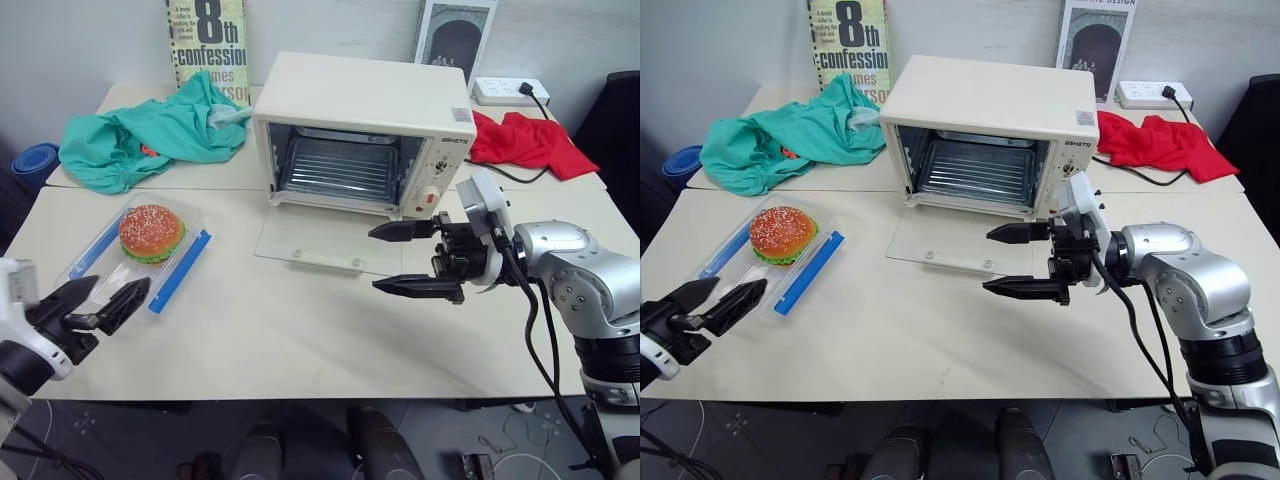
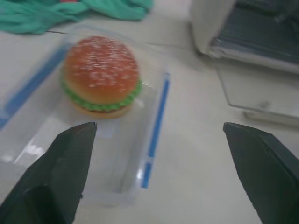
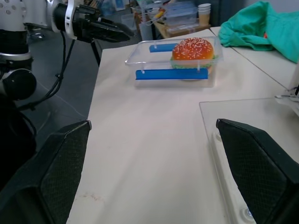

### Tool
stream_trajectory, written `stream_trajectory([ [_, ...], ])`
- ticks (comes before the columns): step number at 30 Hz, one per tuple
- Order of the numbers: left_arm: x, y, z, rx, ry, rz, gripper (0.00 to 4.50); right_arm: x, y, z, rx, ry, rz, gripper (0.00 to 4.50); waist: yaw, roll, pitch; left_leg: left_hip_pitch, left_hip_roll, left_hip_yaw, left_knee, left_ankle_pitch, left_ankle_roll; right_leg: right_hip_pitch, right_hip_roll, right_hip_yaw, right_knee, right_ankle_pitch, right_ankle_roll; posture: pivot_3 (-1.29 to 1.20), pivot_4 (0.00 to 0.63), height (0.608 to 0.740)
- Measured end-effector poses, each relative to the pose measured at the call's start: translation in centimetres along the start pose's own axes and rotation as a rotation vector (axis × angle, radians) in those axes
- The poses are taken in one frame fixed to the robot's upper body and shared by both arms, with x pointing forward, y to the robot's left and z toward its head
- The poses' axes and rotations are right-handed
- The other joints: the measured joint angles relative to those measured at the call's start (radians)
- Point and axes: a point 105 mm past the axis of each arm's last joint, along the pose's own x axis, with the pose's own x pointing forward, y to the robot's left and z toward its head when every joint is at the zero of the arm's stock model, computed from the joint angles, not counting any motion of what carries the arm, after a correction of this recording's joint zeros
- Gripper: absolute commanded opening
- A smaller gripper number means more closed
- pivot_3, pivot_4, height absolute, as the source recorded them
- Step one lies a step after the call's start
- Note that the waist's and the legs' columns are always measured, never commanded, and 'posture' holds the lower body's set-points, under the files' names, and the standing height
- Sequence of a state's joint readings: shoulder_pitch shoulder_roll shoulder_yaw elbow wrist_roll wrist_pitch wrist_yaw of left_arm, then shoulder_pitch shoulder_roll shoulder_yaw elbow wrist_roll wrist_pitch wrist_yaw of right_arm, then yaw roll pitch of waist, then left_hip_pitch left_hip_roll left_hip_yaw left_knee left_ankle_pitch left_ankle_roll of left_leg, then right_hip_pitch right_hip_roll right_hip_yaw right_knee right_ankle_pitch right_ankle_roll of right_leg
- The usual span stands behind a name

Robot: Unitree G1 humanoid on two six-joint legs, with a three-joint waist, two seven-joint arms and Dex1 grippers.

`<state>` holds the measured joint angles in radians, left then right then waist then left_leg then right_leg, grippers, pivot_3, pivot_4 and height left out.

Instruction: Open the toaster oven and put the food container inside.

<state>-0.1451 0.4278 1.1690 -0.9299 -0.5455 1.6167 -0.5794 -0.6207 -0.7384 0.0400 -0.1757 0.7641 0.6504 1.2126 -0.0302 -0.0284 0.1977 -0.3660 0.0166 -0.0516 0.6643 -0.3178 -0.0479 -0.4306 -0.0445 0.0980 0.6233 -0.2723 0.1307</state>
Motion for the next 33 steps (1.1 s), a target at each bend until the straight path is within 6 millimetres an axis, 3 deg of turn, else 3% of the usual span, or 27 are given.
stream_trajectory([
  [5, -0.9, 3.2, -1.1, -0.161, -0.051, 0.197, 4.47, 0.1, -0.5, 0.2, -0.012, 0.0, 0.005, 4.5, 0.0, 0.0, 0.0, -0.001, 0.001, -0.001, 0.0, -0.001, -0.002, 0.0, 0.0, -0.001, -0.001, 0.0, 0.0, 0.0, 0.15, 0.74],
  [10, -0.5, 5.6, -2.4, -0.275, -0.023, 0.348, 4.47, 0.2, -0.5, 0.1, -0.008, -0.002, 0.01, 4.5, 0.001, 0.0, 0.0, -0.001, 0.0, -0.002, 0.0, -0.001, -0.002, 0.001, 0.0, -0.002, -0.002, 0.0, 0.0, 0.0, 0.15, 0.74],
  [17, 4.0, 6.2, -2.0, -0.38, 0.019, 0.411, 4.47, 0.3, -0.1, -0.1, 0.001, -0.006, -0.005, 4.5, 0.002, -0.001, -0.001, -0.002, 0.0, -0.004, 0.0, -0.002, -0.004, 0.001, -0.001, -0.004, -0.002, 0.0, 0.0, 0.0, 0.15, 0.74],
  [20, 5.2, 6.3, -3.5, -0.421, 0.09, 0.467, 4.47, 0.3, 0.5, -0.3, 0.017, -0.014, -0.006, 4.5, -0.004, -0.001, -0.001, -0.002, 0.0, -0.003, 0.0, -0.003, -0.006, 0.0, -0.001, -0.003, -0.002, 0.0, 0.0, 0.0, 0.15, 0.74],
  [23, 5.2, 6.6, -4.9, -0.443, 0.152, 0.533, 3.86, 0.1, 0.5, -0.1, 0.011, -0.025, -0.028, 4.5, -0.005, -0.001, -0.001, -0.004, 0.001, -0.003, 0.0, -0.003, -0.007, -0.002, 0.0, -0.003, -0.002, 0.0, 0.0, 0.0, 0.15, 0.74],
  [30, 5.6, 7.0, -4.2, -0.445, 0.157, 0.567, 1.68, 0.2, 0.7, 0.1, 0.005, -0.03, -0.054, 4.5, 0.002, -0.001, -0.001, -0.002, 0.0, -0.005, 0.0, -0.001, -0.01, 0.0, -0.001, -0.004, -0.001, 0.0, 0.001, 0.0, 0.15, 0.74],
  [33, 5.8, 7.4, -3.4, -0.437, 0.152, 0.565, 0.99, -0.2, 0.6, 0.3, 0.007, -0.044, -0.078, 4.5, 0.002, -0.001, -0.001, -0.002, 0.0, -0.005, 0.0, -0.001, -0.01, 0.0, -0.001, -0.004, -0.001, 0.0, 0.0, 0.0, 0.15, 0.74],
])
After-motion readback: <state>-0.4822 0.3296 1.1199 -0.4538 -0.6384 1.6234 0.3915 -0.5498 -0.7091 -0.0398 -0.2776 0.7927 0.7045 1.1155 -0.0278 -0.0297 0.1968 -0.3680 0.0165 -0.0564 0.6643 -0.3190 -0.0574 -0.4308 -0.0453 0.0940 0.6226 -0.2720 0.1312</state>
